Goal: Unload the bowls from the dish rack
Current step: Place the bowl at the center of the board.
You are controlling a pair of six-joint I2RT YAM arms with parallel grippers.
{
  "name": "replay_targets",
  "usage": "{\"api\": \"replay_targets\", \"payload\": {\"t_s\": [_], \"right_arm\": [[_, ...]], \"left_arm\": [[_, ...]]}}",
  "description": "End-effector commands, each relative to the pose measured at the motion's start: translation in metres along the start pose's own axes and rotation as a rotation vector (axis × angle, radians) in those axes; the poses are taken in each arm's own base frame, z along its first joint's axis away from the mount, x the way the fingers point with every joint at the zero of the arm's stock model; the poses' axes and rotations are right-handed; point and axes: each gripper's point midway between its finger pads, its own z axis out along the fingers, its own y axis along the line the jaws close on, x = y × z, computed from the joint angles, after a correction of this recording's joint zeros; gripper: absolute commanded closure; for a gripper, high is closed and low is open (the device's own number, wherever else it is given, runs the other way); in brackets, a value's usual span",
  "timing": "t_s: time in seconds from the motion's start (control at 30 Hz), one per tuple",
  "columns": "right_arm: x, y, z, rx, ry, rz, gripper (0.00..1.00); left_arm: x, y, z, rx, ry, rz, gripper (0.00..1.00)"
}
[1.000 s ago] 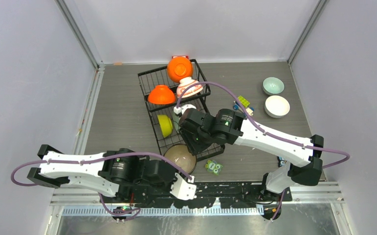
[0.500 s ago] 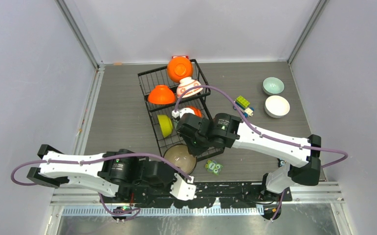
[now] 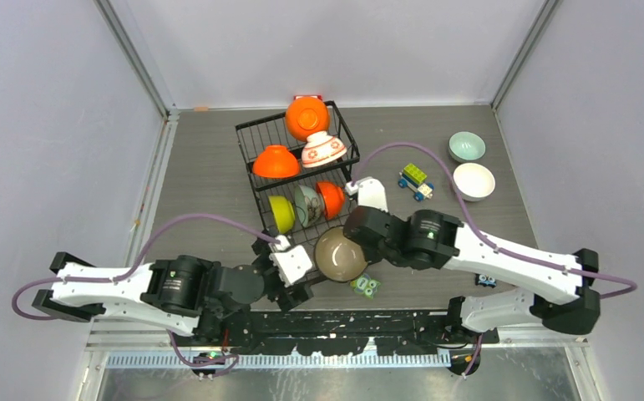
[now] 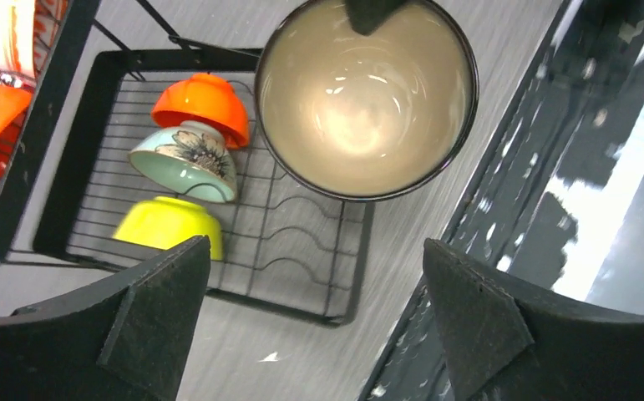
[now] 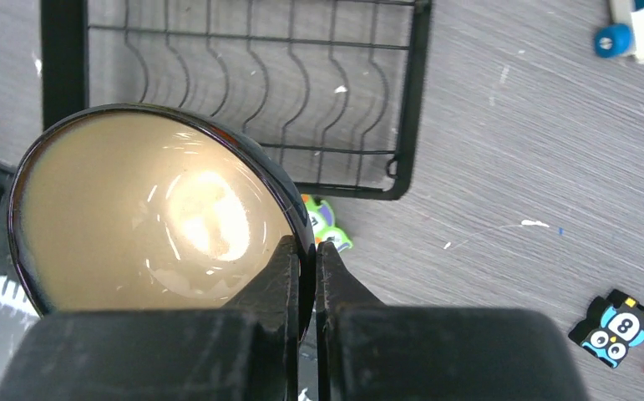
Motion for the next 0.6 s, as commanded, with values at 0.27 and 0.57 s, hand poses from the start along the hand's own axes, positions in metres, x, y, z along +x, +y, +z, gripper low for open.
{"api": "replay_targets", "payload": {"t_s": [0.27, 0.57], "right_arm": [[-0.039, -0.014, -0.01, -0.002, -0.285, 0.283, 0.99], [-0.035, -0.016, -0.01, -0.009, -0.286, 0.312, 0.99]], "left_arm": [[-0.034, 0.034, 0.054, -0.283, -0.108, -1.031, 0.0], [-0.005, 0.041, 0.078, -0.37, -0.013, -1.174, 0.0]]}}
